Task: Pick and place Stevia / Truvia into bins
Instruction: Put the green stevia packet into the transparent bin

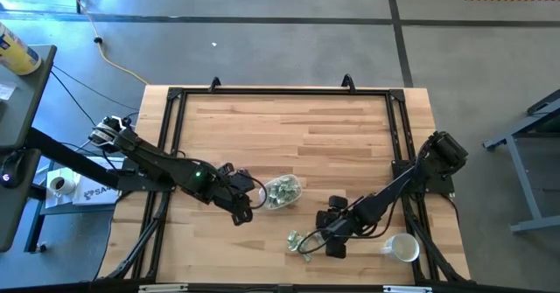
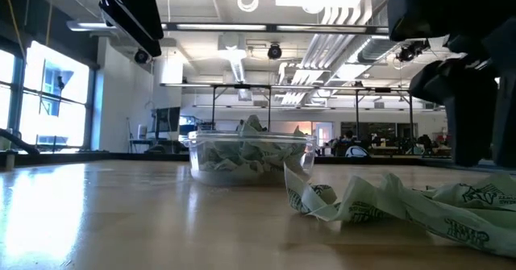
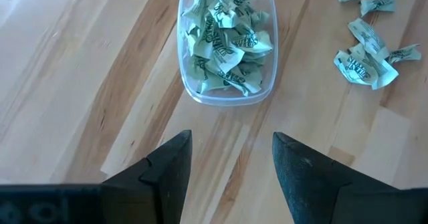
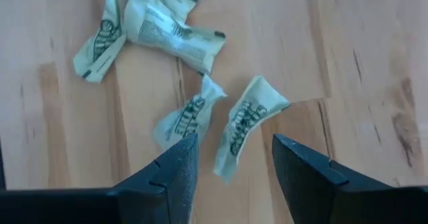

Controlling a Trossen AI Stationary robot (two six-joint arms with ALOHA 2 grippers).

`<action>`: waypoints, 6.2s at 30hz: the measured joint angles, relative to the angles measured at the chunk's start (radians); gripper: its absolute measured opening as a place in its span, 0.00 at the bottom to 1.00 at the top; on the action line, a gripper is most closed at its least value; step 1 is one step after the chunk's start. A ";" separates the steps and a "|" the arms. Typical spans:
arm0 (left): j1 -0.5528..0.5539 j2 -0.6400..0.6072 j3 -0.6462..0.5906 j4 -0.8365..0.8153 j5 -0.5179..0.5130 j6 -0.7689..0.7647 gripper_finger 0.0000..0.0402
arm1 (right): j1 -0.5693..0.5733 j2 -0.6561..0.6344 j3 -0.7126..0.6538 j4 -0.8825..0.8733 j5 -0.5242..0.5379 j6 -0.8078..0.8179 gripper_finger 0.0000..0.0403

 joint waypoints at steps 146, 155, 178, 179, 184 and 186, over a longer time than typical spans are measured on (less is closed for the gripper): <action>-0.064 0.607 0.342 0.339 0.183 1.079 0.58 | 0.120 -0.128 0.142 -0.740 0.456 0.332 0.68; -0.018 0.661 0.343 0.350 0.207 1.089 0.38 | 0.118 -0.128 0.141 -0.742 0.444 0.355 0.68; 0.128 0.438 0.395 0.126 0.345 0.497 0.05 | 0.104 -0.128 0.088 -0.740 0.439 0.352 0.68; 0.147 0.434 0.393 0.114 0.293 0.500 0.05 | 0.104 -0.128 0.074 -0.728 0.424 0.352 0.68; 0.236 0.429 0.370 0.103 0.239 0.567 0.12 | 0.104 -0.128 0.007 -0.582 0.333 0.349 0.68; 0.261 0.454 0.344 0.141 0.279 0.568 0.12 | 0.104 -0.128 -0.003 -0.524 0.308 0.348 0.68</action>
